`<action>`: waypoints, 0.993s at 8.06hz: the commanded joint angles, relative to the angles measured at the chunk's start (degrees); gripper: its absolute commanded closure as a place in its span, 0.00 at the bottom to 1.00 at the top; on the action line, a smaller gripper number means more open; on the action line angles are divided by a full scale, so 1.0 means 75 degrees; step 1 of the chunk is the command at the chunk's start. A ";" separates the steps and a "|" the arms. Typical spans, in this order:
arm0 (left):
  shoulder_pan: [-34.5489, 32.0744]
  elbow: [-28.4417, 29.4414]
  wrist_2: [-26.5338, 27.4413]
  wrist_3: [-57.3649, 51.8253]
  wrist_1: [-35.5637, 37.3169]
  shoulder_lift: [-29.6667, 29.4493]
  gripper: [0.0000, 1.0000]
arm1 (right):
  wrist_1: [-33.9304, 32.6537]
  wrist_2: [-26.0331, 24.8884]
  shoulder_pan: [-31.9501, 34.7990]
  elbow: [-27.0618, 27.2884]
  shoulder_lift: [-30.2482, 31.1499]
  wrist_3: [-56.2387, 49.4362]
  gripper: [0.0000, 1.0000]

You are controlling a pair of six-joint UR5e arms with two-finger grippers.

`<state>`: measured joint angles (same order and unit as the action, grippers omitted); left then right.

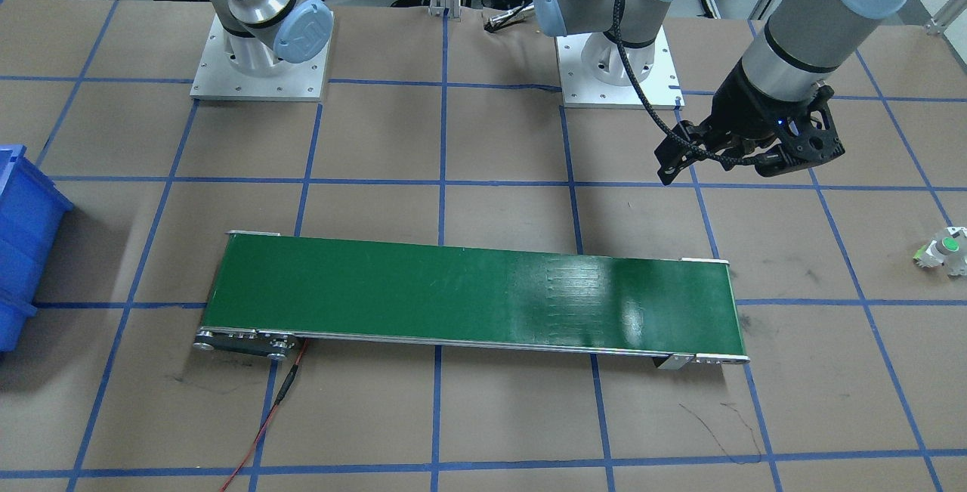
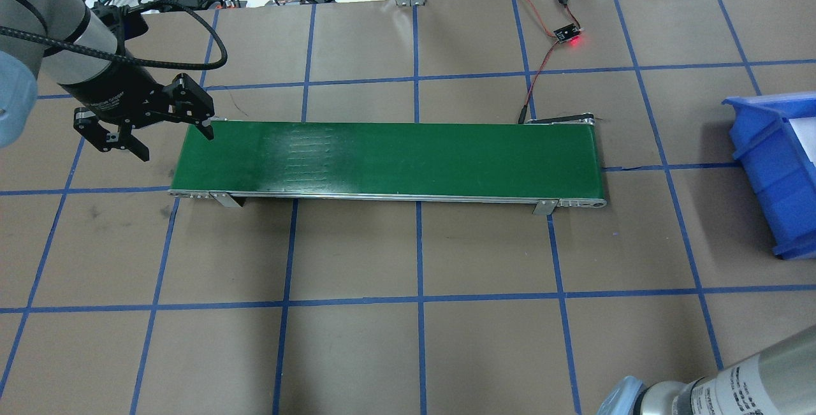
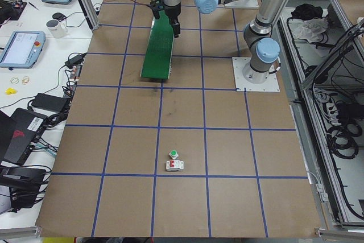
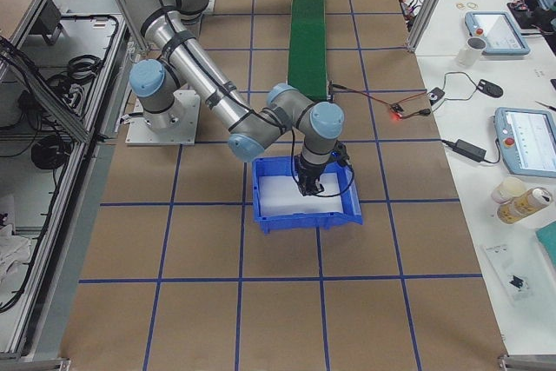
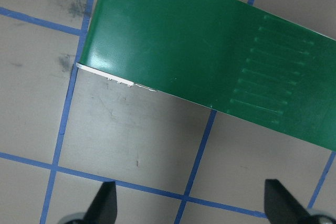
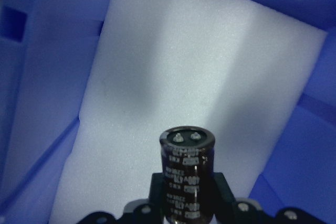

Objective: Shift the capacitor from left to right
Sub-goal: 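Release the capacitor into the blue bin with the right gripper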

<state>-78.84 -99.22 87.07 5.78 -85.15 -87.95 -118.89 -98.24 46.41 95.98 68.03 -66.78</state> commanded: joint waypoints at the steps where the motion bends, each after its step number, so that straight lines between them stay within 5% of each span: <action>1: 0.0000 0.0023 0.0004 -0.0021 -0.0026 -0.0016 0.00 | -0.0109 -0.0015 -0.0024 0.0093 -0.0224 -0.0061 0.29; 2: 0.0000 -0.0012 0.0015 -0.0021 -0.0049 -0.0016 0.00 | -0.0027 -0.0015 -0.0024 0.0093 -0.0165 -0.0050 0.16; 4: 0.0000 0.0046 0.0027 0.0072 -0.0015 -0.0144 0.00 | 0.0310 0.0020 -0.0024 0.0093 0.0417 0.0032 0.08; 8: 0.0000 0.0000 0.0015 -0.0021 -0.0049 -0.0075 0.00 | 0.3388 0.0825 0.0186 -0.0059 0.2981 0.2073 0.00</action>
<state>-78.84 -99.04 87.19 6.09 -85.51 -88.73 -104.60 -95.47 46.64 96.18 81.46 -61.28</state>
